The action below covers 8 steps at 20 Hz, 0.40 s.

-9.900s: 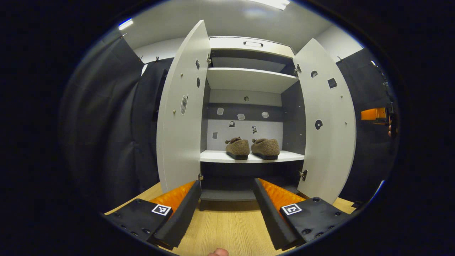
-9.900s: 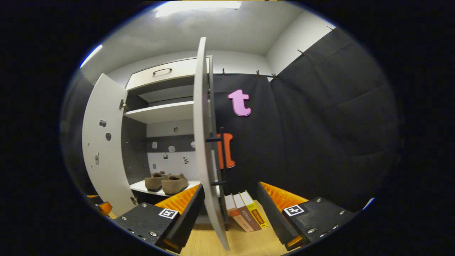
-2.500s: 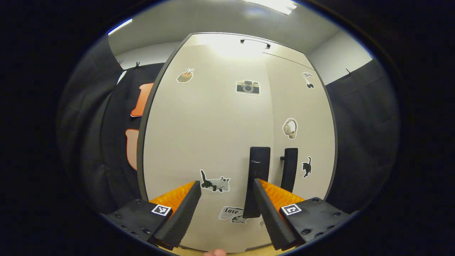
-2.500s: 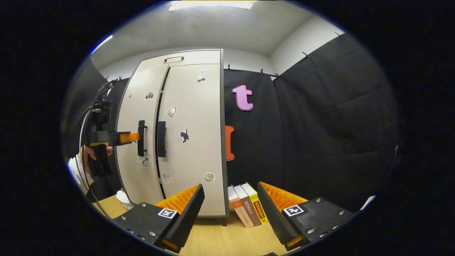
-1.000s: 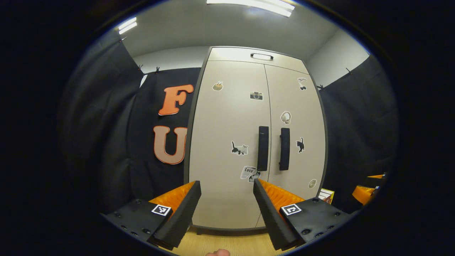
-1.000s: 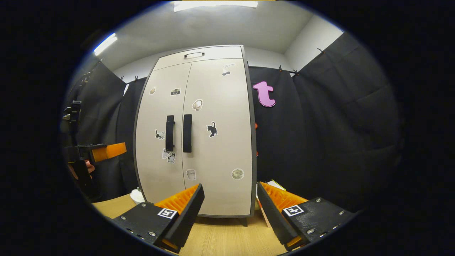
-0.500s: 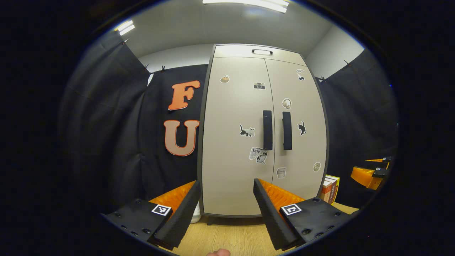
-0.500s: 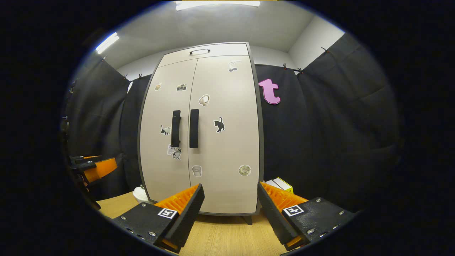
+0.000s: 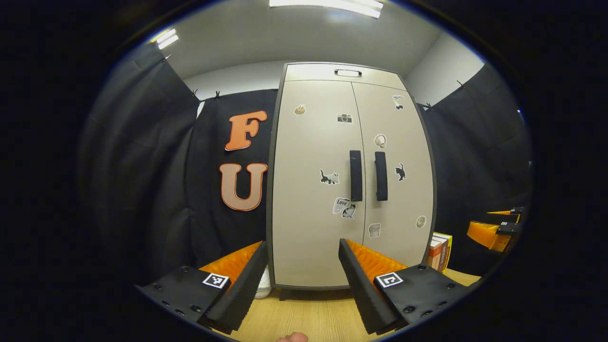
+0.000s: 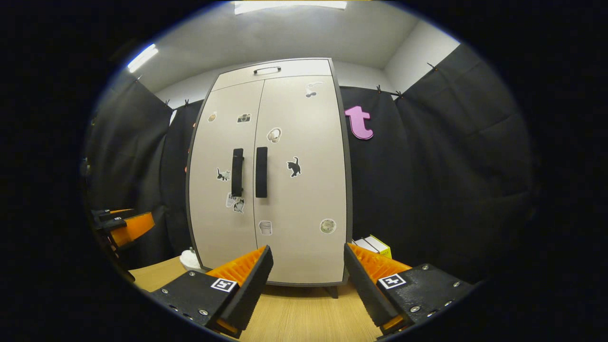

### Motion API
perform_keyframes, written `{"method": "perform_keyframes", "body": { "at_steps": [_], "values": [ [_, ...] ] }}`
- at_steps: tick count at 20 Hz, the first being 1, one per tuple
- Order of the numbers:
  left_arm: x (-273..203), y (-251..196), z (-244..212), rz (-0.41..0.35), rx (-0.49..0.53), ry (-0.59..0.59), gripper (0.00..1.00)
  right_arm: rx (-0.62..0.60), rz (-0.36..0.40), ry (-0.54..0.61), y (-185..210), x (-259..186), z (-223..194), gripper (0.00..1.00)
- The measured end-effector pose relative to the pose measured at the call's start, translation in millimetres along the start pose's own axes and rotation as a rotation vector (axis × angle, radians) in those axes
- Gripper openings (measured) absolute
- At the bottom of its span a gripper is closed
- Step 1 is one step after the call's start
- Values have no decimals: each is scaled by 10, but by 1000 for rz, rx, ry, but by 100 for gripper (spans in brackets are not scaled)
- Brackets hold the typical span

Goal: Grab one shoe with the right hand and put it into the shoe cabinet, grab the other shoe with the left hand and put it into the shoe cabinet; then close the right door with the right hand and the left door with the left hand.

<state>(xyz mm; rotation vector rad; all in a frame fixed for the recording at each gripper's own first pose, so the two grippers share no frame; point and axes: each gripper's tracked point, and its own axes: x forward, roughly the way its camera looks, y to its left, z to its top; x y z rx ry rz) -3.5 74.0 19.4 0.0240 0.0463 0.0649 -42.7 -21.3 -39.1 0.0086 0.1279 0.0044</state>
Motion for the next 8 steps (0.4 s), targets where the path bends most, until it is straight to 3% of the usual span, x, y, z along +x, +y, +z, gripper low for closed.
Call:
{"method": "perform_keyframes", "body": {
  "at_steps": [8],
  "values": [
    [-79, 79, 49, 5, -32, -2, 96, 0, 12, -10, 90, -97, 77, 93]
  ]
}}
